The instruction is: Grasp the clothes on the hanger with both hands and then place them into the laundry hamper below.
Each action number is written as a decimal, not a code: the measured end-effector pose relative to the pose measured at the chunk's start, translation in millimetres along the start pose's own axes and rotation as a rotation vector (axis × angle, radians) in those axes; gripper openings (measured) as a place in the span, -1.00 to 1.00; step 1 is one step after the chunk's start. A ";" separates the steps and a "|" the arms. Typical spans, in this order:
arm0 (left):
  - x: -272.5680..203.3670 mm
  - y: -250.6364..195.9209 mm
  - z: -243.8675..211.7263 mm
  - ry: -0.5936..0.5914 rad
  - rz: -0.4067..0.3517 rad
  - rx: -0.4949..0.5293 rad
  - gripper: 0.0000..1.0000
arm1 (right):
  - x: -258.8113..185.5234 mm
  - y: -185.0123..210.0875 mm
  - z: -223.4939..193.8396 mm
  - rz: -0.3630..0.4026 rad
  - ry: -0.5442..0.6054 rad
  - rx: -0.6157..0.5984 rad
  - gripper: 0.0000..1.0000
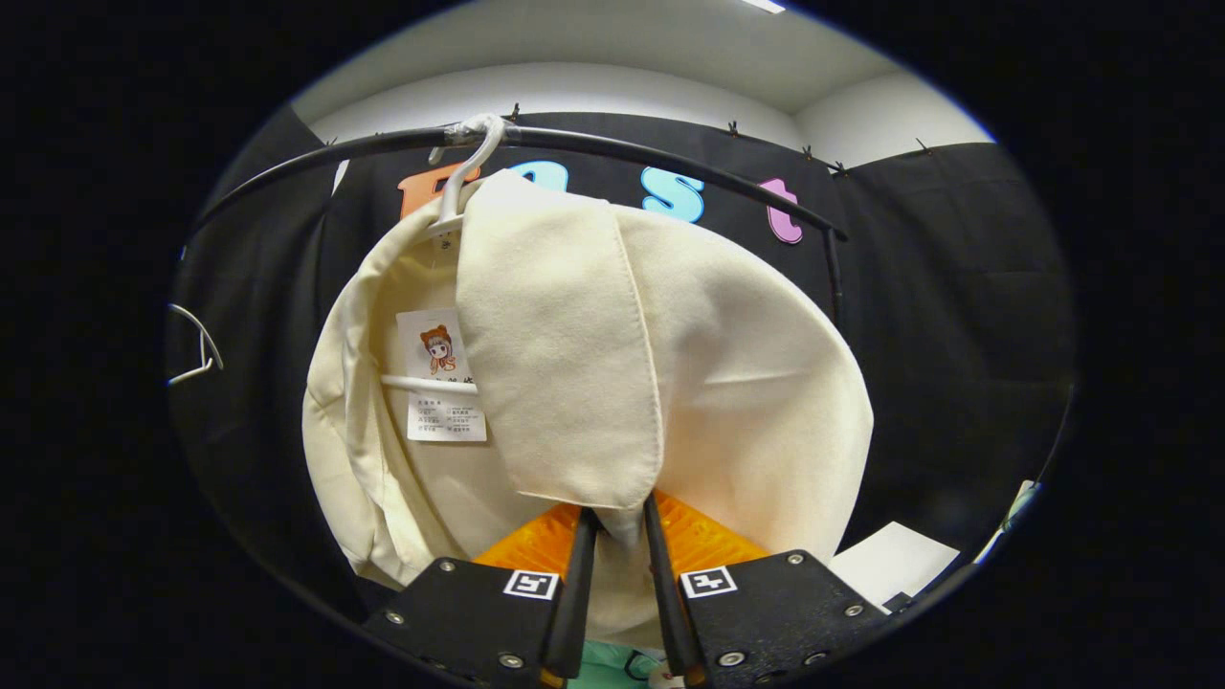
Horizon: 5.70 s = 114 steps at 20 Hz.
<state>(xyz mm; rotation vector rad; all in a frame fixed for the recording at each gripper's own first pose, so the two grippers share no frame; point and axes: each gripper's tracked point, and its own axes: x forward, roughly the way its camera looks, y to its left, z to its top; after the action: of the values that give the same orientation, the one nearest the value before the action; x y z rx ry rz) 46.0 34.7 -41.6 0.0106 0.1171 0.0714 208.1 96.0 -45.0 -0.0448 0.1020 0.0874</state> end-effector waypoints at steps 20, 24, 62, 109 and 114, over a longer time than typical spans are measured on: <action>72.4 -137.6 -2.8 0.050 -0.223 -0.021 0.63 | -54.4 -10.3 11.6 0.102 0.020 -0.014 -0.94; 102.4 -150.0 -7.8 0.065 -0.227 -0.001 0.63 | -56.3 -15.3 15.0 0.105 0.019 -0.015 -0.94; 148.8 -111.6 13.1 0.090 -0.148 -0.032 -0.94 | -81.5 -27.2 64.4 0.153 -0.033 -0.026 -0.99; 126.3 -6.0 146.0 -0.085 0.049 0.104 -0.95 | -30.3 -158.8 139.5 0.255 -0.004 -0.078 -1.00; 141.1 1.6 122.7 -0.034 0.090 0.096 -0.95 | -15.5 -150.8 97.4 0.294 0.103 0.001 -1.00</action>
<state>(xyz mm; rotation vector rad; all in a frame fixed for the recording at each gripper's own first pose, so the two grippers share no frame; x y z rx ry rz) 200.0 45.7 63.8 0.1127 0.0860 0.1554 215.9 -50.6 59.5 -0.0332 0.2108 0.3792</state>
